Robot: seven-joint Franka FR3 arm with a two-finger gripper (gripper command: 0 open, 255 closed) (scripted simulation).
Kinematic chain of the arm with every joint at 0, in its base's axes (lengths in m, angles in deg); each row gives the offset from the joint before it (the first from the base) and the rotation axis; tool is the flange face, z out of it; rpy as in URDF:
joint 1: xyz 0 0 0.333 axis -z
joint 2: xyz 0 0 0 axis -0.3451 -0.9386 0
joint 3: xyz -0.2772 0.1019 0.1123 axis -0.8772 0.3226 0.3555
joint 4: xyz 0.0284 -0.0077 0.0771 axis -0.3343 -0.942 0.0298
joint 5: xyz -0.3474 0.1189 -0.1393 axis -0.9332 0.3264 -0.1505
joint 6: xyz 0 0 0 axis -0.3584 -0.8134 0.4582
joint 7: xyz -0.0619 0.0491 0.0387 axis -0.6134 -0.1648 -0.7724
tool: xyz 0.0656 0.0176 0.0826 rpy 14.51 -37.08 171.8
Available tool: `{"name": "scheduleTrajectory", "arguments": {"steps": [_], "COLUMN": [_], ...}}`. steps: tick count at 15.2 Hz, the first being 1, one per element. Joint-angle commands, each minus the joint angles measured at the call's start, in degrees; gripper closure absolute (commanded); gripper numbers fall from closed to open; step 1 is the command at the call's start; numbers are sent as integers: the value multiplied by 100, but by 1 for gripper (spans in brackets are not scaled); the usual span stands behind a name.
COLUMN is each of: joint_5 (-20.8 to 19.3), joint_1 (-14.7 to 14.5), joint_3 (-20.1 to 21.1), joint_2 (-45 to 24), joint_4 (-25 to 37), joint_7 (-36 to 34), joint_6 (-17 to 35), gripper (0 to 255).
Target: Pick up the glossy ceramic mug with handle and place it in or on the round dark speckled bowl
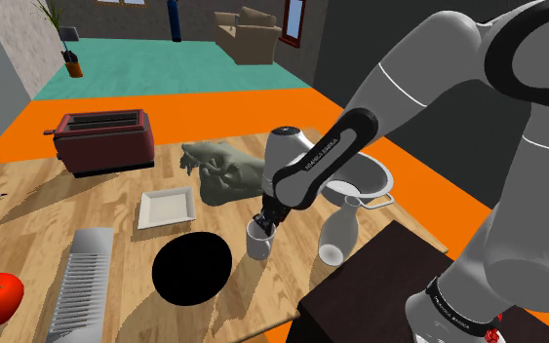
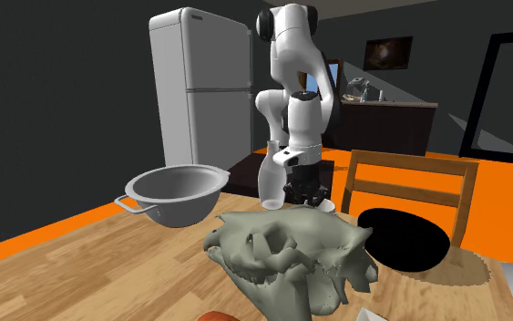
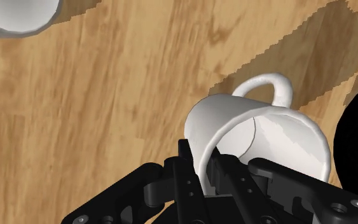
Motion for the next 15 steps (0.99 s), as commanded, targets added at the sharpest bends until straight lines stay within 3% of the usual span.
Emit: {"name": "scheduleTrajectory", "arguments": {"steps": [1,15], "joint_5": [40,272], "joint_1": [13,79], "joint_3": [26,105], "joint_2": [160,1158], "joint_4": [-23,64], "joint_7": [11,113], "joint_6": [-135,-1207], "gripper": [255,255]}}
